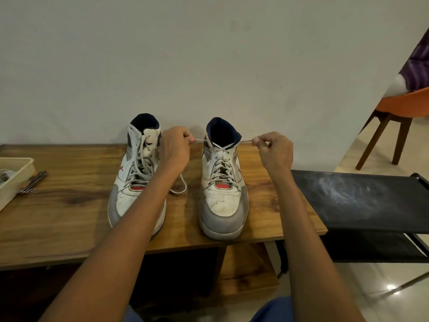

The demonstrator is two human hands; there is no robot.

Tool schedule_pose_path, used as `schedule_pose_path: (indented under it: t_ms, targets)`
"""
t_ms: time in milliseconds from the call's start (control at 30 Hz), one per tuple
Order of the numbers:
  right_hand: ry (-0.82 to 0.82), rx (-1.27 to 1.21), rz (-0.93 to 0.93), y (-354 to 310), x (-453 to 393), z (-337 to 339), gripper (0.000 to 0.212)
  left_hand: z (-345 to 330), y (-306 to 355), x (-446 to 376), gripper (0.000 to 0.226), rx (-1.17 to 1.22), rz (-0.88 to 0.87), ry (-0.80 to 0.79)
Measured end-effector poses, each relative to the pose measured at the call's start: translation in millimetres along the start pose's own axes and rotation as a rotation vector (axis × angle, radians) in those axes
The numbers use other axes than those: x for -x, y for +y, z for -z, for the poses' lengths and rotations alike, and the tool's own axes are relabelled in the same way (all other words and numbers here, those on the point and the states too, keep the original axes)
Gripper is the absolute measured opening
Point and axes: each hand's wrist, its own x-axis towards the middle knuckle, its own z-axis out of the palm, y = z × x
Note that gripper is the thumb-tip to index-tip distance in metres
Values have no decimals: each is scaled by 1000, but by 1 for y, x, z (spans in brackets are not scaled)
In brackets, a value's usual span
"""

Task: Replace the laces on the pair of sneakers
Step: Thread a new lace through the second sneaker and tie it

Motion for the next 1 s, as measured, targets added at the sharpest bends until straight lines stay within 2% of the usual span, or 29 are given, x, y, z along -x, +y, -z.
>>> schedule_pose_path:
  t_ms: [100,167,233,300,400,467,600,667,767,867,933,1000]
  targets:
    - [-99,-4,-37,0,-2,1,23,-3,4,1,15,-62,-13,-32]
    - [-192,23,-41,-1,-3,-2,23,-2,8,3,17,-208,-77,-34]
    - [-194,188,1,-3,-2,-5,23,-1,12,4,21,-364,-123,4]
    - [-120,295,19,-4,-2,-5,22,-1,16,2,25,-318,-44,-51]
    - [21,127,-150,-5,0,4,25,-9,17,-3,28,55,225,-271]
    - [24,-36,-342,-7,4,6,30,-16,15,-4,26,389,449,-308]
    - [-277,-528,-608,-26,11,-3,23,-16,21,-2,6,990,749,-340]
    - [-291,-681,-644,-37,11,-9,21,-16,23,-3,11,1159,771,-286]
    - [-126,-644,-521,-45,6,-16,24,-16,28,-2,10,1165,638,-140]
    - [7,-421,-118,-56,6,-16,24,-15,33,2,15,1019,396,-80]
    - [-75,-299,186,-64,10,-18,22,-16,35,3,18,936,209,-76]
    - [-217,-200,338,-66,13,-27,22,-15,38,3,27,876,14,-52]
